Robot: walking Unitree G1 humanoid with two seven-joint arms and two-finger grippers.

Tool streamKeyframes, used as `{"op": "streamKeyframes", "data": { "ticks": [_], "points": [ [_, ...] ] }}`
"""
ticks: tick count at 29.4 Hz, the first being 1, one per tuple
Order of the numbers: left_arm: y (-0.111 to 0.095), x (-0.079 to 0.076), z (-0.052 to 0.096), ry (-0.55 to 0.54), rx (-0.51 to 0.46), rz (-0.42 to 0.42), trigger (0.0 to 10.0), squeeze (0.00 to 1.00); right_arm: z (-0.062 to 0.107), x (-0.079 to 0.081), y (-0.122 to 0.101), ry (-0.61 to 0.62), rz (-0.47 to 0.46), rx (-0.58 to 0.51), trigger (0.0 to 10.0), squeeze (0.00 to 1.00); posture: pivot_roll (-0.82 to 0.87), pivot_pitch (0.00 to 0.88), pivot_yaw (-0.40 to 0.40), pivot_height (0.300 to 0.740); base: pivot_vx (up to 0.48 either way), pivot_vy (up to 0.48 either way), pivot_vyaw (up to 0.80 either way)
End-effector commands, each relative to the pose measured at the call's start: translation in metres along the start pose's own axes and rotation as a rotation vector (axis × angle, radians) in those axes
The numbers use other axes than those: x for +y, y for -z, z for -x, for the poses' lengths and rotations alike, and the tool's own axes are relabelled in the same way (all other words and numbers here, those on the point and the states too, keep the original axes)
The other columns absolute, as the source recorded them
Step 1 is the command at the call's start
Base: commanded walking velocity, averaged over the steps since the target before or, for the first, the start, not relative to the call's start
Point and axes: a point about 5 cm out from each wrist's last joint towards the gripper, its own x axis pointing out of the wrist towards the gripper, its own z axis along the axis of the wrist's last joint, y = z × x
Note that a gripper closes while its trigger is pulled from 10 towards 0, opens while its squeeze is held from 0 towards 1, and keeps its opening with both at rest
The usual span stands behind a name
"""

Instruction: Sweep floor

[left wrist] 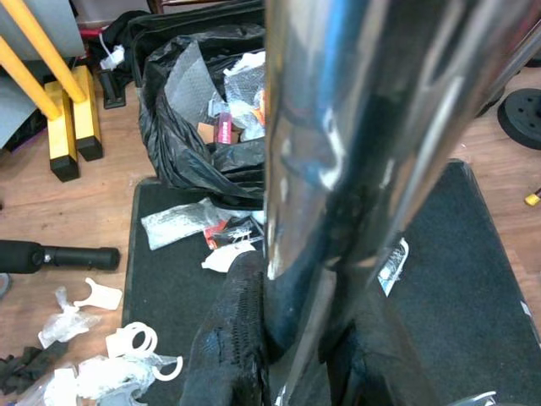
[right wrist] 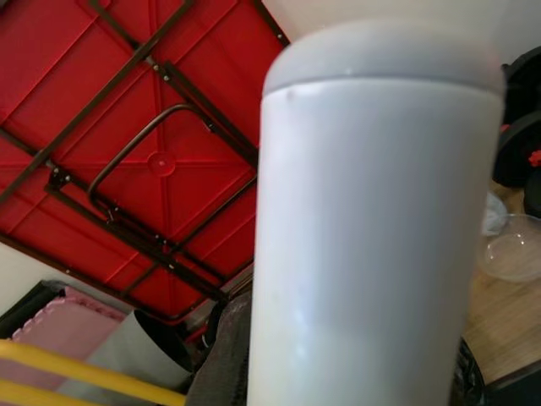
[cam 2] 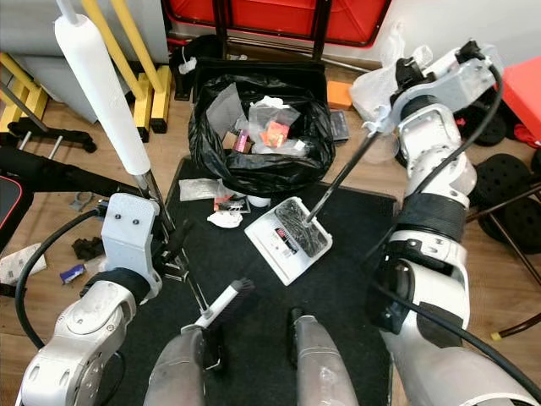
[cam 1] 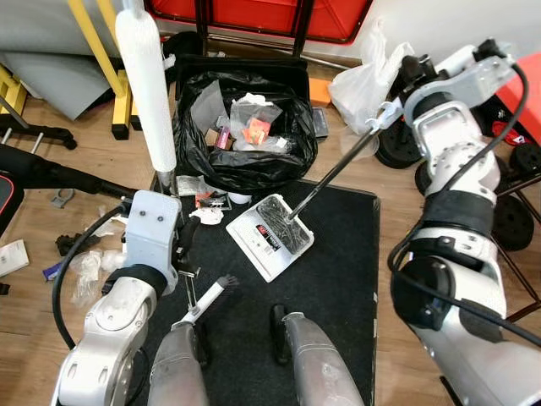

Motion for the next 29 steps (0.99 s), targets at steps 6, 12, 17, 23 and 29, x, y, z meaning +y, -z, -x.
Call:
{"op": "streamKeyframes", "data": {
  "ticks": [6,12,17,23,29],
  "points": [
    [0.003,-0.005,0.002,0.006,0.003,0.024,10.0,0.00,0.000,0.000,0.003,0.076,-0.035,0.019,0.0,0.00,-0.12,0.353,-0.148,0.740,0.000,0.000,0.00],
    [0.003,-0.006,0.002,0.007,0.002,0.027,10.0,0.00,0.000,-0.003,0.011,0.157,0.008,0.069,10.0,0.00,-0.13,0.354,-0.150,0.740,0.000,0.000,0.00],
    [0.003,-0.007,0.002,0.007,0.000,0.032,10.0,0.00,0.003,-0.020,0.024,0.317,0.082,0.130,10.0,1.00,-0.13,0.353,-0.154,0.740,0.000,0.000,0.00],
    [0.004,-0.007,0.001,0.005,-0.001,0.034,10.0,0.00,0.007,-0.027,0.017,0.309,0.128,0.107,10.0,1.00,-0.14,0.349,-0.155,0.740,0.000,0.000,0.00],
    [0.004,-0.007,0.000,0.005,-0.001,0.034,10.0,0.00,0.018,-0.049,0.016,0.360,0.179,0.119,10.0,1.00,-0.14,0.341,-0.155,0.740,0.000,0.000,0.00]
  ]
}}
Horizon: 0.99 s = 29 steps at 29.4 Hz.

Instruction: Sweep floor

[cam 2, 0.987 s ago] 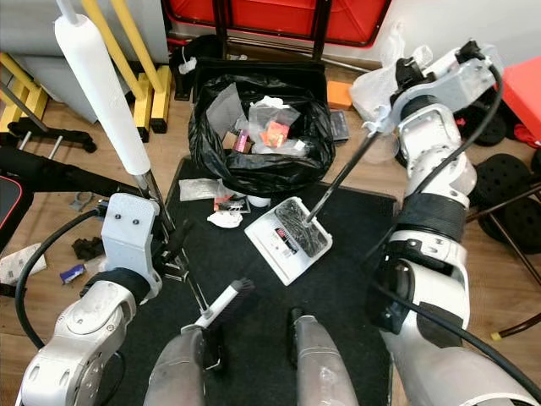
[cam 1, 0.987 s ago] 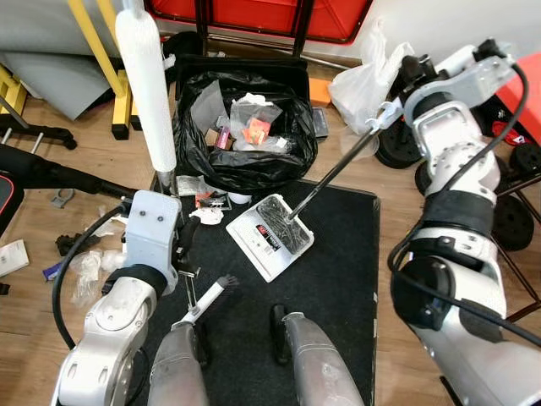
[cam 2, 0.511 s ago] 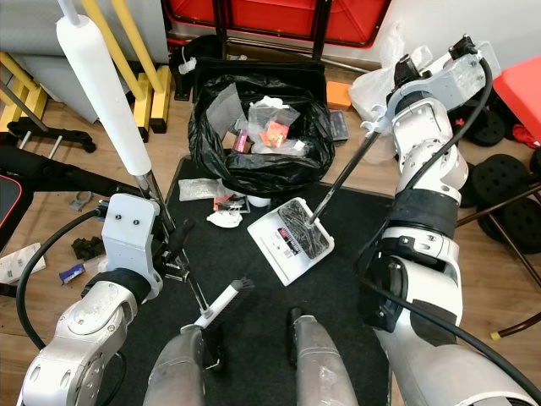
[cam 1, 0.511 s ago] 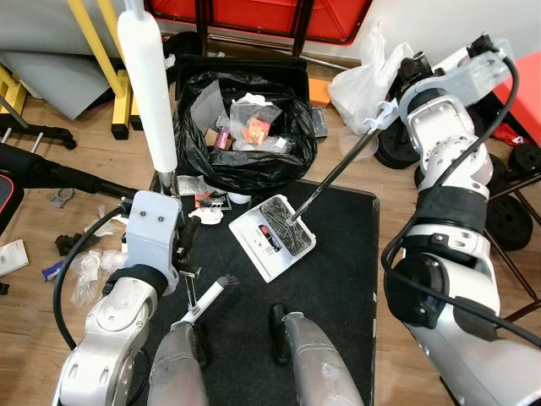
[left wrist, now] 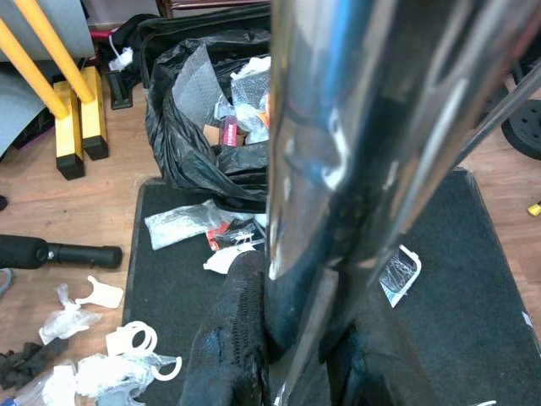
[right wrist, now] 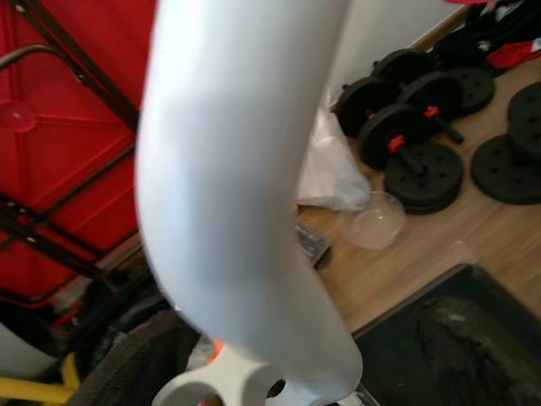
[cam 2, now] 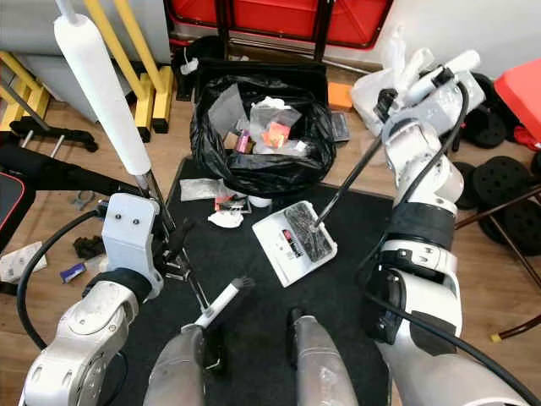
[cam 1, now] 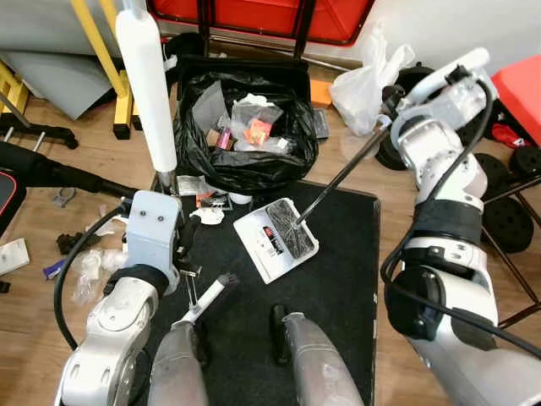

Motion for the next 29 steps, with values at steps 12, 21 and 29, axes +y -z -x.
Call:
{"op": "streamKeyframes", "data": {
  "ticks": [12,21,29],
  "points": [
    [0.005,-0.004,-0.002,0.010,0.007,0.010,10.0,0.00,0.023,-0.053,0.000,-0.048,0.102,-0.053,10.0,1.00,-0.15,0.327,-0.160,0.740,0.000,0.000,0.00],
    [0.006,-0.005,-0.005,0.011,0.005,0.010,10.0,0.00,0.037,-0.023,-0.003,-0.397,0.483,-0.111,10.0,0.00,-0.15,0.315,-0.160,0.740,0.000,0.000,0.00],
    [0.006,-0.005,-0.005,0.010,0.003,0.010,10.0,0.00,0.044,-0.018,0.012,-0.464,0.534,-0.078,10.0,0.00,-0.15,0.316,-0.162,0.740,0.000,0.000,0.00]
  ]
}}
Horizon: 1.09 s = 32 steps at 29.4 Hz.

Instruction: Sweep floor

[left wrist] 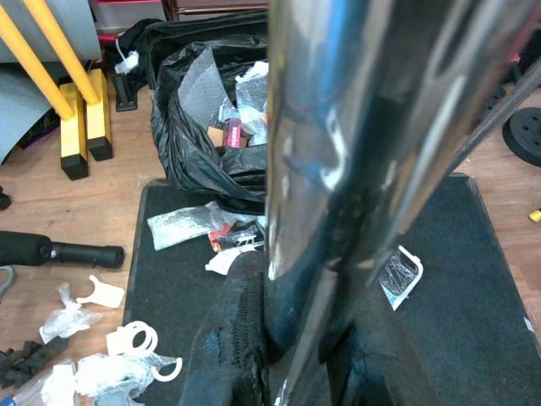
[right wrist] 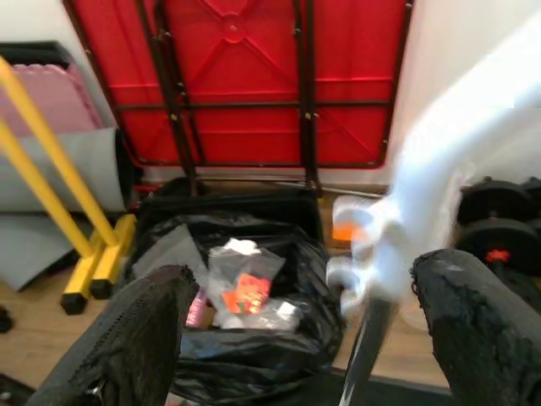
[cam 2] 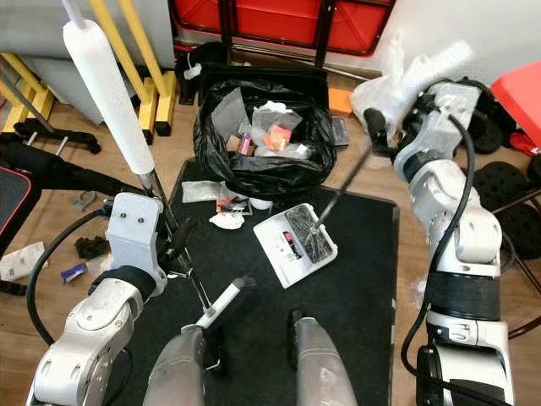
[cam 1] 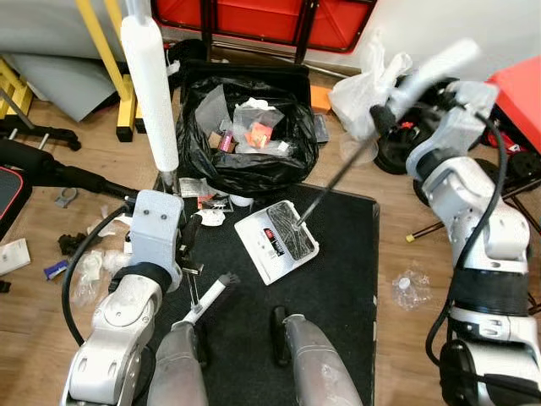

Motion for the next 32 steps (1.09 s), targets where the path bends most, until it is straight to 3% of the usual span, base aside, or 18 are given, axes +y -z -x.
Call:
{"op": "streamKeyframes", "data": {
  "ticks": [1,13,15,16,20,24,32],
  "points": [
    [0.001,-0.005,0.001,0.020,-0.004,0.010,10.0,0.00,0.004,-0.002,0.008,-0.002,-0.008,0.026,10.0,0.00,-0.15,0.316,-0.162,0.740,0.000,0.000,0.00],
    [0.003,-0.006,-0.005,0.006,-0.015,0.027,10.0,0.00,0.026,0.011,0.041,-0.124,-0.034,0.145,10.0,0.00,-0.16,0.273,-0.187,0.740,0.000,0.000,0.00],
    [0.003,-0.006,-0.008,-0.006,-0.020,0.034,10.0,0.00,0.035,0.017,0.053,-0.156,-0.024,0.180,10.0,0.00,-0.16,0.257,-0.194,0.740,0.000,0.000,0.00],
    [0.003,-0.005,-0.011,-0.029,-0.029,0.048,10.0,0.00,0.049,0.026,0.069,-0.202,-0.007,0.230,10.0,0.00,-0.15,0.241,-0.198,0.740,0.000,0.000,0.00],
    [0.003,-0.002,-0.012,-0.058,-0.038,0.065,10.0,0.00,0.062,0.033,0.082,-0.227,0.011,0.269,10.0,0.00,-0.15,0.222,-0.199,0.740,0.000,0.000,0.00],
    [0.003,0.001,-0.014,-0.047,-0.046,0.036,10.0,0.00,0.071,0.037,0.086,-0.241,0.038,0.269,10.0,0.00,-0.15,0.203,-0.199,0.740,0.240,0.000,0.00],
    [0.002,0.005,-0.018,-0.057,-0.072,0.058,10.0,0.00,0.077,0.034,0.086,-0.234,0.033,0.261,10.0,0.00,-0.15,0.174,-0.192,0.740,0.295,0.000,0.00]
  ]
}}
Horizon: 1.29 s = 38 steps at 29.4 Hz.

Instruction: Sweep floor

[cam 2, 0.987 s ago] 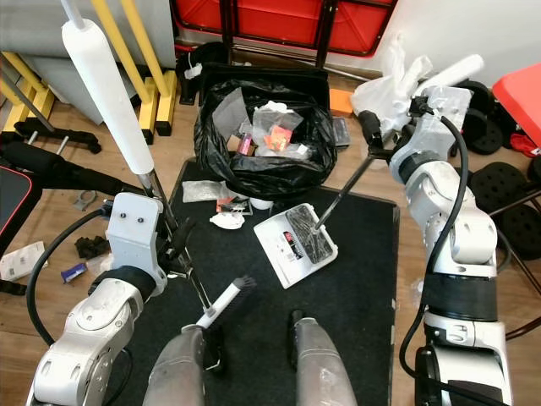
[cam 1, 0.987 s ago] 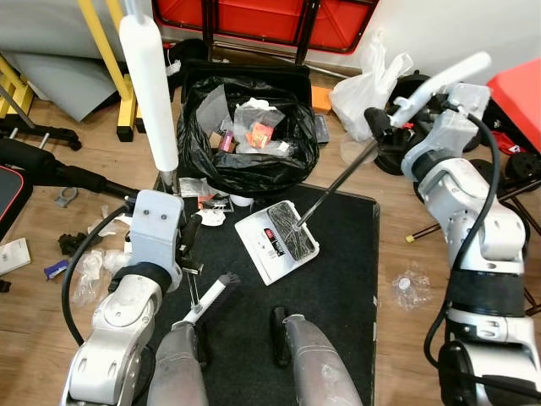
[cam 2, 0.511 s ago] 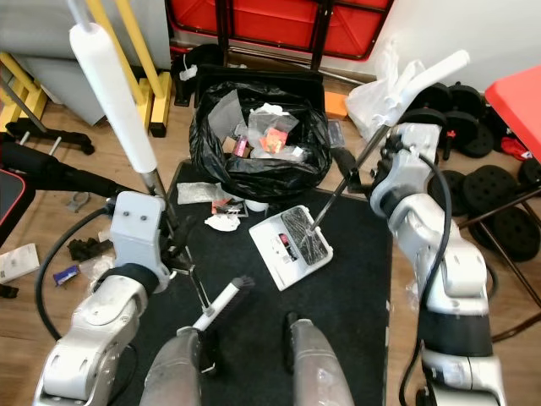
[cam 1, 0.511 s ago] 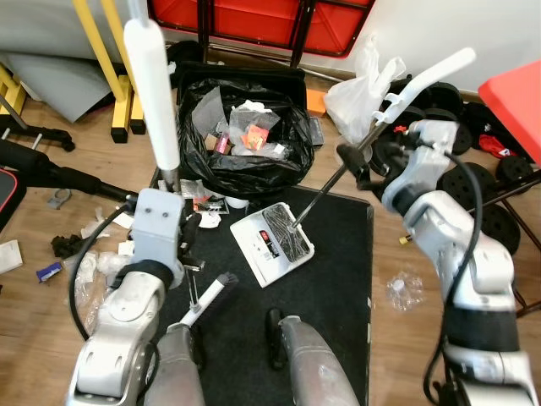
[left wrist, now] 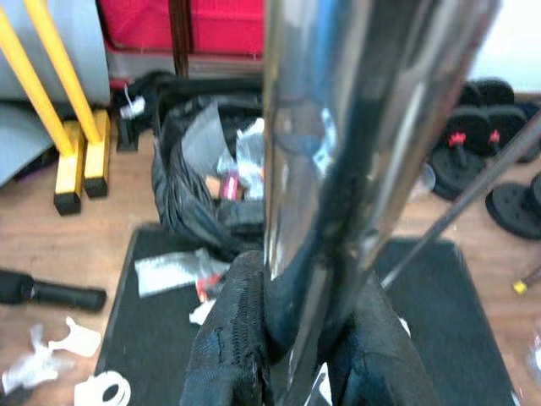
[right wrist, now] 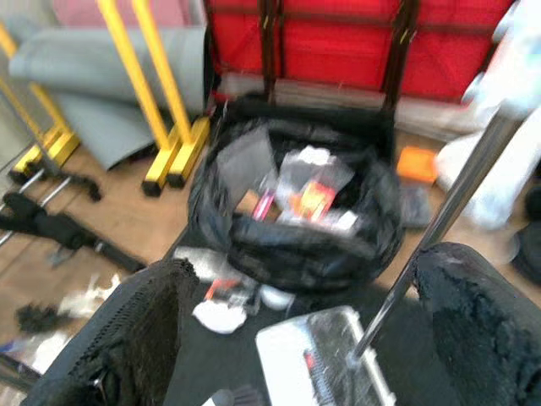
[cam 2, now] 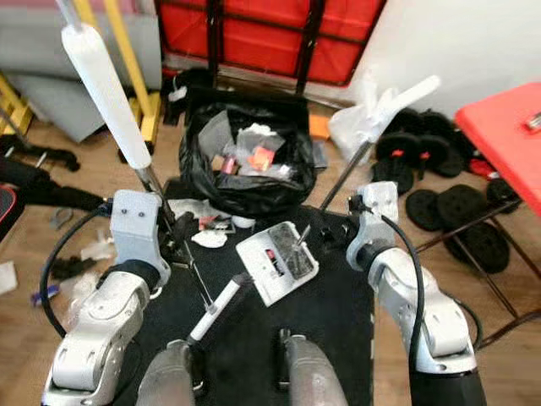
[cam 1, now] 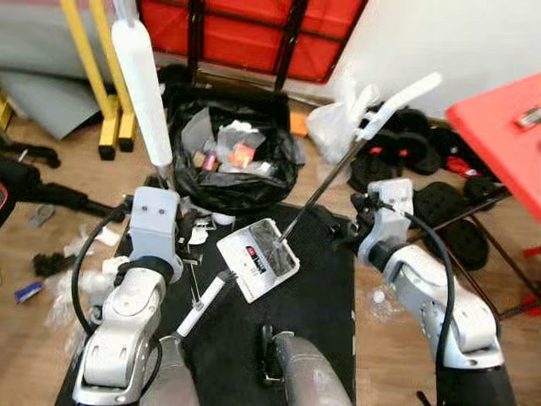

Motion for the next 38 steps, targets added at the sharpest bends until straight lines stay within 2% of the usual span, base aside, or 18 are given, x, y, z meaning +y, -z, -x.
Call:
{"op": "streamKeyframes", "data": {
  "ticks": [1,3,9,12,23,29,33,35,38],
  "points": [
    [-0.005,-0.003,-0.001,0.025,-0.042,0.002,10.0,0.00,0.006,-0.003,0.006,0.022,-0.005,0.013,10.0,0.00,-0.15,0.168,-0.187,0.740,0.000,0.000,0.00],
    [-0.003,0.000,-0.002,0.026,-0.039,-0.034,10.0,0.00,0.010,-0.002,0.009,0.026,-0.014,0.014,10.0,0.00,-0.15,0.165,-0.181,0.740,0.000,0.000,0.00],
    [-0.002,0.003,-0.004,0.045,-0.035,-0.069,10.0,0.00,0.010,0.000,0.011,0.027,-0.016,0.011,10.0,0.00,-0.14,0.159,-0.168,0.740,0.000,0.000,0.00],
    [-0.003,0.001,-0.008,0.101,-0.048,-0.102,10.0,0.00,0.005,-0.002,0.009,0.047,-0.019,-0.012,10.0,0.00,-0.13,0.143,-0.159,0.740,0.241,0.000,0.00],
    [-0.004,0.007,-0.020,0.099,-0.055,-0.125,10.0,0.00,-0.010,-0.005,-0.001,0.024,0.013,-0.052,10.0,0.00,-0.12,0.117,-0.146,0.740,0.000,0.000,0.00],
    [-0.003,0.007,-0.026,0.154,-0.069,-0.123,10.0,0.00,-0.024,0.013,-0.010,-0.095,0.023,-0.103,10.0,0.00,-0.12,0.068,-0.130,0.740,0.160,0.000,0.00],
    [-0.006,0.007,-0.034,0.145,-0.089,-0.084,10.0,0.00,-0.029,0.013,-0.013,-0.120,0.039,-0.117,10.0,0.00,-0.12,0.051,-0.121,0.740,0.463,0.000,0.00],
    [-0.010,0.005,-0.042,0.166,-0.109,-0.110,10.0,0.00,-0.030,0.011,-0.024,-0.182,0.036,-0.168,10.0,0.00,-0.12,0.019,-0.096,0.740,0.000,0.000,0.00],
    [-0.011,0.004,-0.047,0.190,-0.107,-0.126,10.0,0.00,-0.027,0.011,-0.033,-0.251,0.034,-0.203,10.0,0.00,-0.12,0.016,-0.094,0.740,0.000,0.000,0.00]
  ]
}}
